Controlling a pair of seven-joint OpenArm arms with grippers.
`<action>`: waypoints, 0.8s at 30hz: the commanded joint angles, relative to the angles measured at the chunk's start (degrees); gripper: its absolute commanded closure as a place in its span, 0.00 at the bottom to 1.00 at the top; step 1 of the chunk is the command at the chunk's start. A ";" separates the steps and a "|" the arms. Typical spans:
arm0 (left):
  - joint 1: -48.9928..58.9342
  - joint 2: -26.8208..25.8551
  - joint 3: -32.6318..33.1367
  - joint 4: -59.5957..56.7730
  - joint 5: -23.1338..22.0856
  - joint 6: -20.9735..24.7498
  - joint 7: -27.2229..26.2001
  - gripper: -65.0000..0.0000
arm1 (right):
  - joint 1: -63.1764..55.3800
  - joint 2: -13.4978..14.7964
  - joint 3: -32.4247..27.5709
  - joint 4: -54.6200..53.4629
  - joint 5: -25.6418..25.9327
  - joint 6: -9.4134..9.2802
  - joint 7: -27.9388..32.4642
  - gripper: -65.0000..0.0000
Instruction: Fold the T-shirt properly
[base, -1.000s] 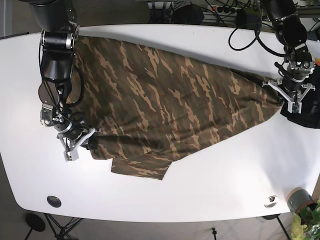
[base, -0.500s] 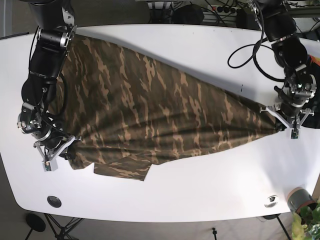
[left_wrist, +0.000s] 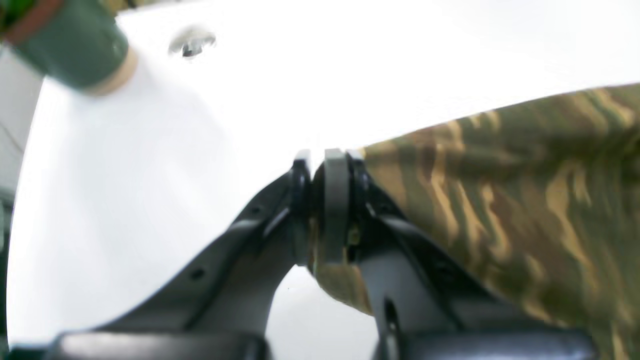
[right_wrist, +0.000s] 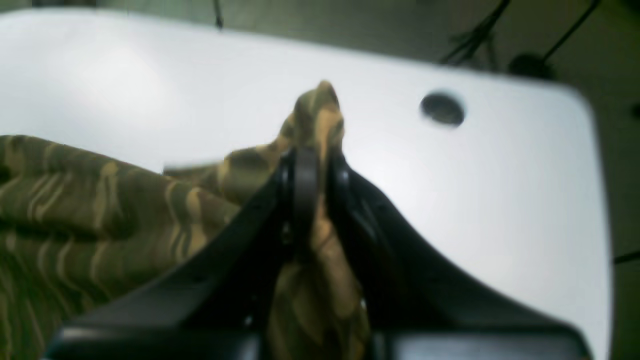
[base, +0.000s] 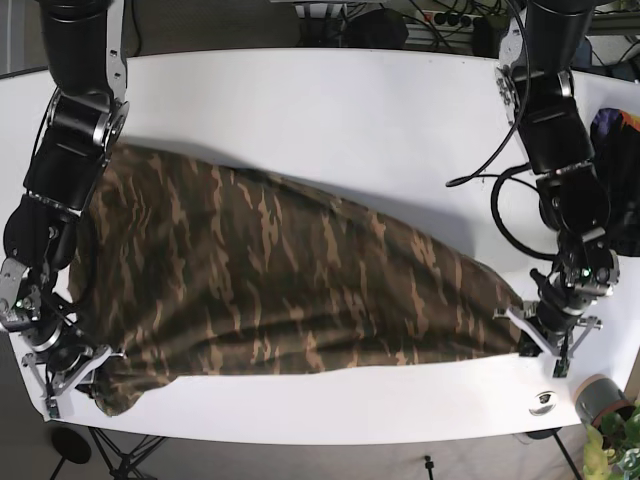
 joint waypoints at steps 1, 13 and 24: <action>-4.55 -0.81 0.44 -1.40 -0.51 0.20 -1.70 0.96 | 4.89 1.45 0.15 -0.66 0.79 0.11 1.77 0.97; -21.87 -2.12 0.62 -6.94 -0.51 0.20 -1.79 0.96 | 23.35 4.96 -1.35 -9.28 0.88 0.64 0.27 0.97; -25.56 -2.74 0.62 -7.47 -0.95 0.03 -1.26 0.96 | 28.09 6.63 -9.35 -10.07 1.49 0.20 0.18 0.97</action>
